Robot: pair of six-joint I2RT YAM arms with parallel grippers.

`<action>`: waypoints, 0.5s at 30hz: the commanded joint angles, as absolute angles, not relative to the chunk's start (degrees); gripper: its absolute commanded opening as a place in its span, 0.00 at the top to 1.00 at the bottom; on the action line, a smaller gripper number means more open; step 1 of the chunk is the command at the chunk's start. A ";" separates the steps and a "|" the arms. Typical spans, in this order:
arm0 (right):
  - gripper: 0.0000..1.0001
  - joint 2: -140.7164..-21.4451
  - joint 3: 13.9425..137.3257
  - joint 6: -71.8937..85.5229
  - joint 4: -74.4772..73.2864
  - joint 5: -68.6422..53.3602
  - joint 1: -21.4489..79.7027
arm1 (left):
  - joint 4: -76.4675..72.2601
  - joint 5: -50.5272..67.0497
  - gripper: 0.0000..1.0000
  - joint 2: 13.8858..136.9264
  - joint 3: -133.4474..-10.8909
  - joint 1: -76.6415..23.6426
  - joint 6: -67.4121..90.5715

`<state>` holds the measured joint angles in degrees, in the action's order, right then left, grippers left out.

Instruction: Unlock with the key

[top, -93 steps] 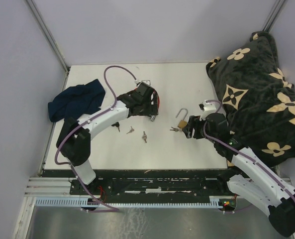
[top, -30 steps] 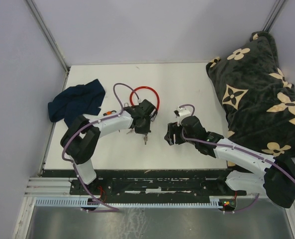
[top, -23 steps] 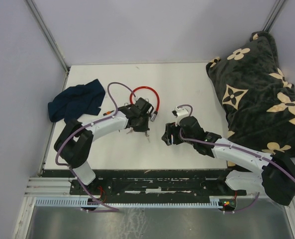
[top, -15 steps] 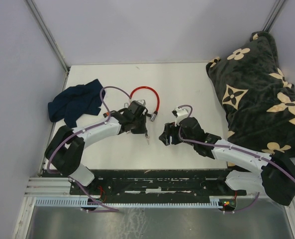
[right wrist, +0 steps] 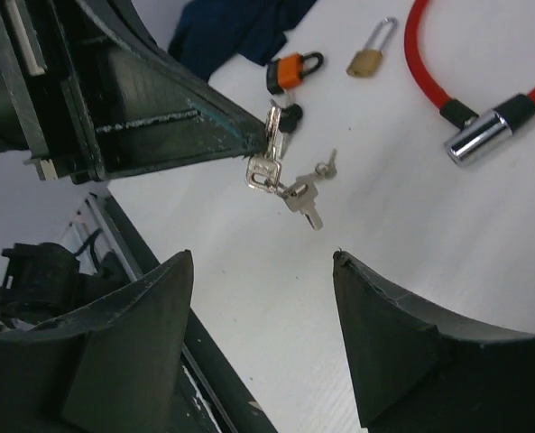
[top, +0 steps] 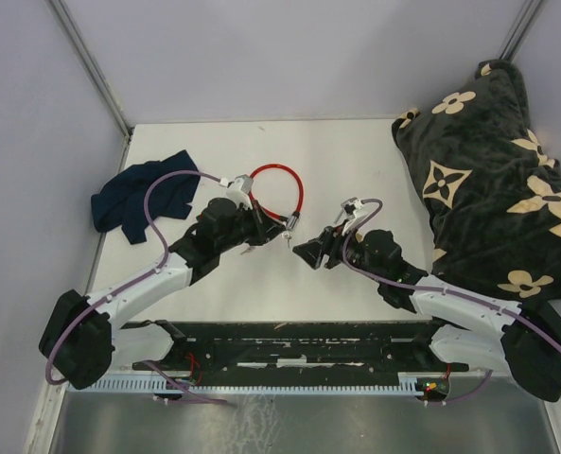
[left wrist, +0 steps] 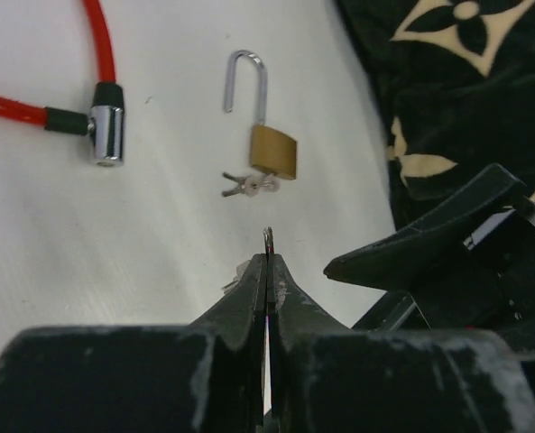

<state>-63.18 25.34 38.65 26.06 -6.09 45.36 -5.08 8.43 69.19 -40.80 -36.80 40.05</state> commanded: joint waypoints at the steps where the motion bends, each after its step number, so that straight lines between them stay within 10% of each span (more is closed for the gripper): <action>1: 0.30 -61.79 24.14 43.01 41.84 -9.82 42.72 | -18.82 12.88 0.97 63.79 -37.94 -36.48 43.42; 15: 0.37 -65.73 26.76 48.56 54.22 -16.55 39.33 | -27.39 16.17 0.97 59.49 -35.34 -36.47 47.72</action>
